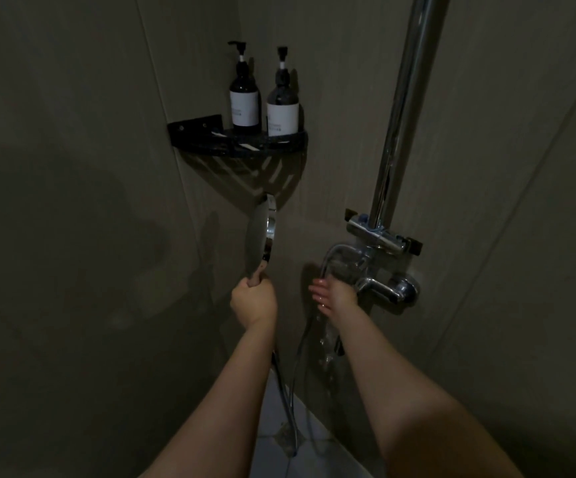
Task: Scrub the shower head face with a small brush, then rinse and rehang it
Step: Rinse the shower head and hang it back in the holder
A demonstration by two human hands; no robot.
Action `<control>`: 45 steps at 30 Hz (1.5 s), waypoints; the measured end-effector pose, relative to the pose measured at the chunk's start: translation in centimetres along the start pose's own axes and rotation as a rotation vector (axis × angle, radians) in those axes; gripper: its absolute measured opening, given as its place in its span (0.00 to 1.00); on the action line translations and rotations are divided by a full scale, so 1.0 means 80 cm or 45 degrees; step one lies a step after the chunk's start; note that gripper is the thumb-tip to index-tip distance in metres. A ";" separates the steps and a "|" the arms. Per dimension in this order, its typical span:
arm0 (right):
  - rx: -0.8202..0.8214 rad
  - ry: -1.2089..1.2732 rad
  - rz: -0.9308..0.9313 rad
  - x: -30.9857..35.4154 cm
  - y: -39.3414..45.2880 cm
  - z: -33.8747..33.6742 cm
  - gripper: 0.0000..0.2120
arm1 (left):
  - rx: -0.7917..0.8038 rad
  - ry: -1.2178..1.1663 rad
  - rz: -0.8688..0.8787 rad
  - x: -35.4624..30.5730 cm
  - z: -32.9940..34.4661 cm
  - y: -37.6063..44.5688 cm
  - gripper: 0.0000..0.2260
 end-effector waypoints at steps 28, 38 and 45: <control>-0.051 -1.316 -0.642 0.000 0.010 -0.014 0.14 | 0.037 -0.094 0.019 -0.002 -0.017 0.005 0.13; 0.582 -1.202 -0.495 -0.029 -0.071 0.095 0.12 | 0.107 -0.047 0.145 -0.028 -0.001 -0.006 0.09; 0.514 -0.844 -0.665 0.001 -0.068 0.102 0.15 | 0.225 -0.117 0.131 -0.047 0.026 -0.013 0.08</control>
Point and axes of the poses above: each hand's wrist, its own y-axis towards the middle knuckle, its own z-axis out of the palm, x = y × z, the point moved 10 cm from there along y, towards the middle knuckle, and after that the axes turned 13 degrees about -x, right-handed, at the moved point
